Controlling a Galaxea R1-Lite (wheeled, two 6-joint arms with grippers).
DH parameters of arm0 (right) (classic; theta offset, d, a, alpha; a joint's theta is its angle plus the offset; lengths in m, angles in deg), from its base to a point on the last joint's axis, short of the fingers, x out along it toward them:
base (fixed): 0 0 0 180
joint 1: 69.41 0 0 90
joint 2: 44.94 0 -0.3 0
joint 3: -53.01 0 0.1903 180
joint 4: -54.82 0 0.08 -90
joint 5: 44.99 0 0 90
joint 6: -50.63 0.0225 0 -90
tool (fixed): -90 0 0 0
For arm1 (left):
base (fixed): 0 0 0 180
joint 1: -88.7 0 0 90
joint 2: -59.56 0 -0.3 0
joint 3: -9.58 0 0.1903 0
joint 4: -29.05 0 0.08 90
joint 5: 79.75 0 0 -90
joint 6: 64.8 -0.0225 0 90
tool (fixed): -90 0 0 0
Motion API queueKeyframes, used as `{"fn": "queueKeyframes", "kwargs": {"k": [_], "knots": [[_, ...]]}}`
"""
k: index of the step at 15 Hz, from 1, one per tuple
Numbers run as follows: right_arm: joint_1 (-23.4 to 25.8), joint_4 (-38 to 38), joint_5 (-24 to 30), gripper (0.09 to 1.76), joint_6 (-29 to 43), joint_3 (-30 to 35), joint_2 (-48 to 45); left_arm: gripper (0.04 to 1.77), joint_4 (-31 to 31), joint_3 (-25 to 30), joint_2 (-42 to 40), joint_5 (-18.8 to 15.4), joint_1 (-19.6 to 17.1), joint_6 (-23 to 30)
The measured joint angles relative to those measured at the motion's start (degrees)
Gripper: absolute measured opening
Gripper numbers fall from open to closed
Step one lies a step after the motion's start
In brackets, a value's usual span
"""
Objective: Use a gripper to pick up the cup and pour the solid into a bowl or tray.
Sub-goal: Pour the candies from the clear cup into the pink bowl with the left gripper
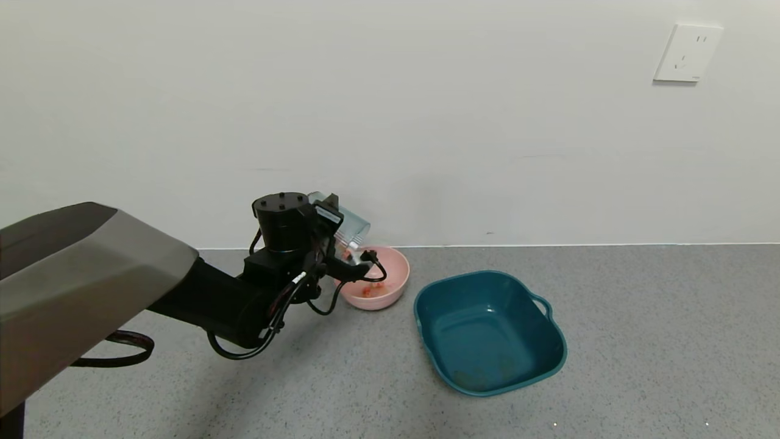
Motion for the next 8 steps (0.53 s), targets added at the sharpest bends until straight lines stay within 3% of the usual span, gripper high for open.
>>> {"fn": "queueKeyframes", "kwargs": {"k": [2,8], "knots": [[0.0,0.0,0.0,1.71,0.0,0.0,0.0,1.29,-1.45,0.88,-0.37,-1.51,-0.09,-2.62],[0.0,0.0,-0.02,1.71,0.0,0.0,0.0,1.29,-1.51,1.87,-0.72,-1.9,0.0,-3.52]]}}
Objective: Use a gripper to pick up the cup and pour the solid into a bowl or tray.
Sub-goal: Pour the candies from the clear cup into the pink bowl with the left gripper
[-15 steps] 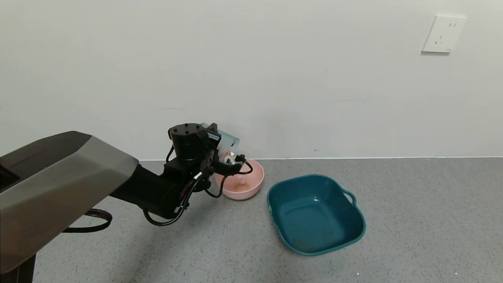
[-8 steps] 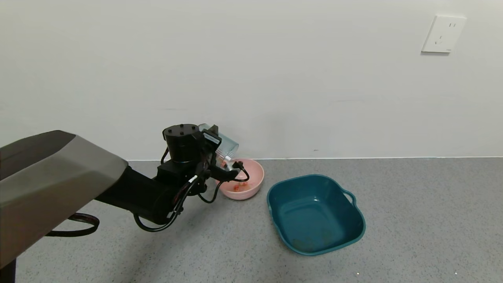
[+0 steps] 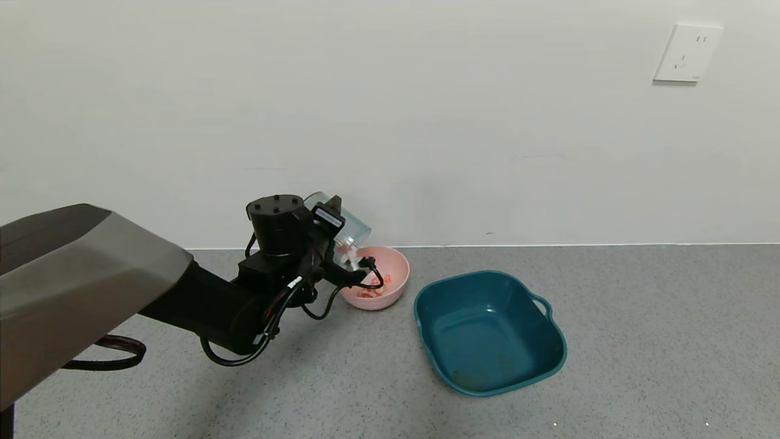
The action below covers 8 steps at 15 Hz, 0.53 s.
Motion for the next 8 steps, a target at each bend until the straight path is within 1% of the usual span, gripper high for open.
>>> {"fn": "queueKeyframes", "kwargs": {"k": [8], "knots": [[0.0,0.0,0.02,1.71,0.0,0.0,0.0,1.29,-0.09,-0.05,-0.04,-0.55,-0.05,-1.22]]}}
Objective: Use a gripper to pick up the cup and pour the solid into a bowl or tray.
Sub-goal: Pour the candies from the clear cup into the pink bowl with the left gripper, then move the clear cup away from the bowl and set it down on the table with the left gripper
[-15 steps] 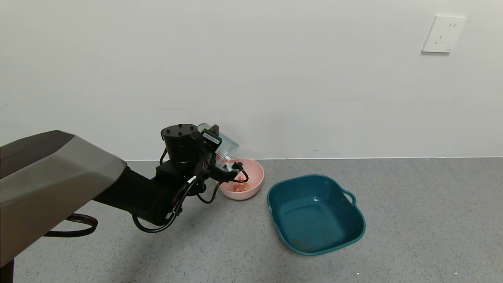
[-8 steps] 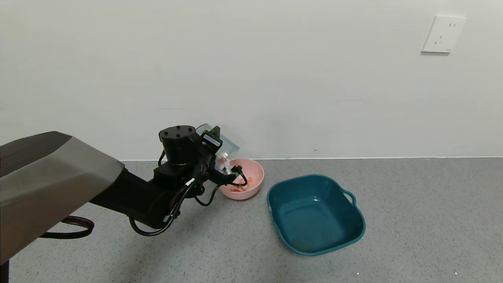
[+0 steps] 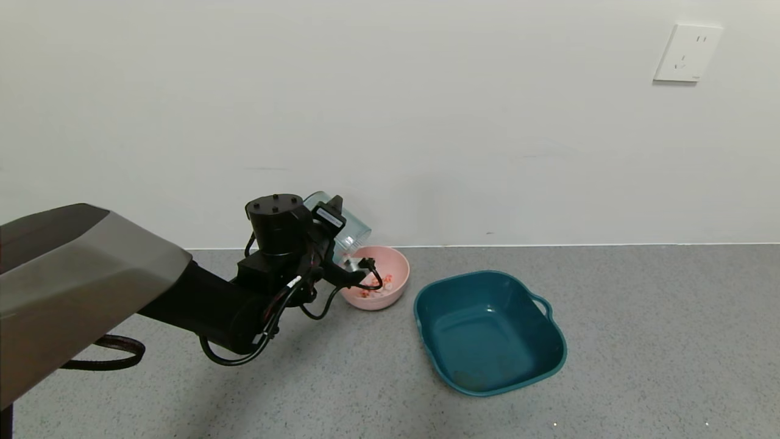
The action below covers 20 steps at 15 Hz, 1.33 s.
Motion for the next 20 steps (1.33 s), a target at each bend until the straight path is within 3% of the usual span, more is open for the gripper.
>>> {"fn": "queueKeyframes", "kwargs": {"k": [3,8,15,20], "knots": [[0.0,0.0,-0.02,1.71,0.0,0.0,0.0,1.29,-0.09,0.09,-0.24,0.24,-0.09,1.29],[0.0,0.0,0.0,1.71,0.0,0.0,0.0,1.29,-2.1,2.89,-1.21,4.71,0.13,10.51],[0.0,0.0,-0.02,1.71,0.0,0.0,0.0,1.29,-1.71,5.01,-2.97,11.0,0.07,34.34],[0.0,0.0,-0.02,1.71,0.0,0.0,0.0,1.29,-1.57,4.79,-3.46,14.74,-0.23,47.47]]}}
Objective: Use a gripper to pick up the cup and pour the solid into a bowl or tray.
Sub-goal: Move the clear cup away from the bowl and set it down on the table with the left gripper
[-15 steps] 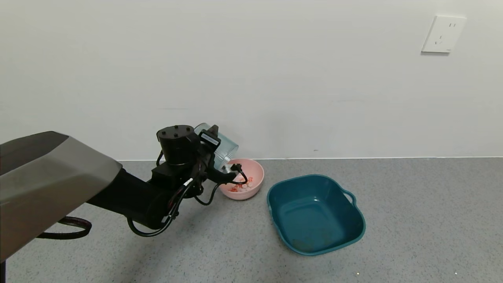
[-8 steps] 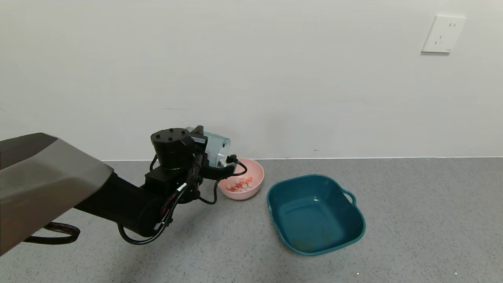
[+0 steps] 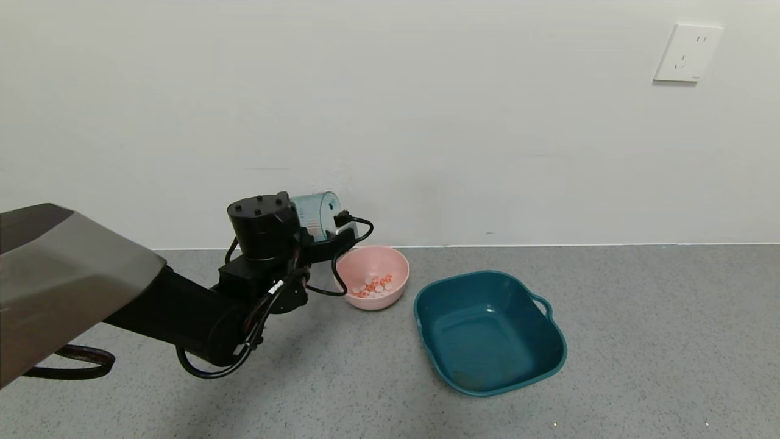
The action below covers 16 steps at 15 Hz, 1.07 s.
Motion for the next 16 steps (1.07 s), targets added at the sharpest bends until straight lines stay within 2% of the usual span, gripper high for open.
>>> {"fn": "queueKeyframes", "kwargs": {"k": [5,8,12,14,16], "knots": [[0.0,0.0,0.02,1.71,0.0,0.0,0.0,1.29,1.93,-0.55,-0.3,2.86,-0.99,16.35],[0.0,0.0,0.0,1.71,0.0,0.0,0.0,1.29,9.73,-0.77,-2.02,2.9,-2.34,28.36],[0.0,0.02,0.0,1.71,0.0,0.0,0.0,1.29,20.6,-0.96,-5.52,1.91,-2.86,45.97],[0.0,0.0,0.0,1.71,0.0,0.0,0.0,1.29,23.45,-1.02,-7.14,1.0,-2.97,52.09],[0.0,0.0,0.02,1.71,0.0,0.0,0.0,1.29,26.77,-0.72,-8.78,-1.71,-3.91,57.7]]}}
